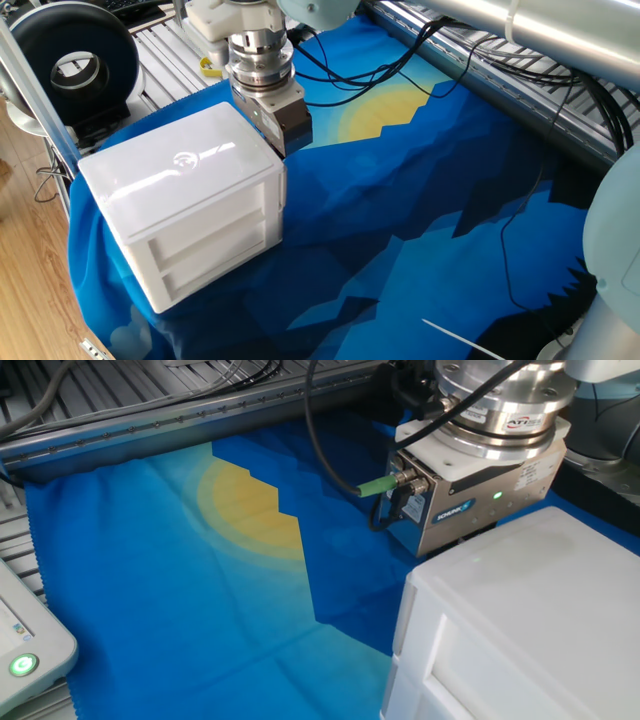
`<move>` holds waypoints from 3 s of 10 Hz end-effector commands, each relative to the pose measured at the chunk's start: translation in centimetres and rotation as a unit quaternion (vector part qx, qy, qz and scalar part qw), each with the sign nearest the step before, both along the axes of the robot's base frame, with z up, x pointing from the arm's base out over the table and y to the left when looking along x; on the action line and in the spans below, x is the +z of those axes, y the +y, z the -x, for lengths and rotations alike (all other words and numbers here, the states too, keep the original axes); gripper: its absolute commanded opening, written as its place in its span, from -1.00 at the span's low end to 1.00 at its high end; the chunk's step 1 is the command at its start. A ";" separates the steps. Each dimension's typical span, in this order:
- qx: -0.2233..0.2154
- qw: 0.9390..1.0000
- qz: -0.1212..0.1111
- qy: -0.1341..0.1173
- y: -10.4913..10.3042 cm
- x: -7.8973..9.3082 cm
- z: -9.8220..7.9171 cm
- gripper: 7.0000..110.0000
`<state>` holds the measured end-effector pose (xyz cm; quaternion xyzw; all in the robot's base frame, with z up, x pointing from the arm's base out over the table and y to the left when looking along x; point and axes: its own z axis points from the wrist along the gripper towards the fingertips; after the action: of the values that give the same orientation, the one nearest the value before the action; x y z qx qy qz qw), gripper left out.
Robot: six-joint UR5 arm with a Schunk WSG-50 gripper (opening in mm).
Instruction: Grasp the handle and open the drawer
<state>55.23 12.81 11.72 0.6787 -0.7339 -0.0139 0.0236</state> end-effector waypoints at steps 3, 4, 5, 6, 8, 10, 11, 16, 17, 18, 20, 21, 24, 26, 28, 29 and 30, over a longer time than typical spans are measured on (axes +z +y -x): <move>-0.004 1.000 -0.004 0.005 0.6 0.8 0.2 -1.00; -0.003 1.000 -0.001 0.005 0.4 0.9 0.2 -1.00; -0.003 1.000 0.000 0.005 0.3 0.9 0.2 -1.00; -0.003 1.000 0.001 0.006 0.2 0.9 0.3 -1.00; -0.001 1.000 0.000 0.003 -0.1 0.7 0.0 -1.00; 0.002 1.000 0.004 0.003 -0.5 0.4 -0.2 -1.00; 0.002 1.000 0.005 0.003 -0.6 0.4 -0.2 -1.00; 0.001 1.000 0.002 -0.001 -0.4 -0.8 -0.3 -1.00; 0.002 1.000 0.002 -0.001 -0.7 -0.6 -0.2 -1.00; 0.003 1.000 0.006 0.001 -1.1 -0.2 0.0 -1.00; 0.008 1.000 0.001 0.004 -1.3 0.0 0.0 -1.00; 0.008 1.000 0.000 0.005 -1.2 0.1 0.0 -1.00; 0.001 1.000 0.001 0.005 -0.6 0.4 0.2 -1.00; 0.002 1.000 -0.004 0.005 -0.3 0.3 0.1 -1.00; 0.002 1.000 -0.004 0.005 -0.3 0.3 0.1 -1.00; 0.002 1.000 -0.005 0.005 -0.3 0.3 0.0 -1.00; 0.002 1.000 -0.005 0.005 -0.4 0.2 0.0 -1.00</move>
<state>55.15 12.16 11.87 0.6817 -0.7309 -0.0155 0.0289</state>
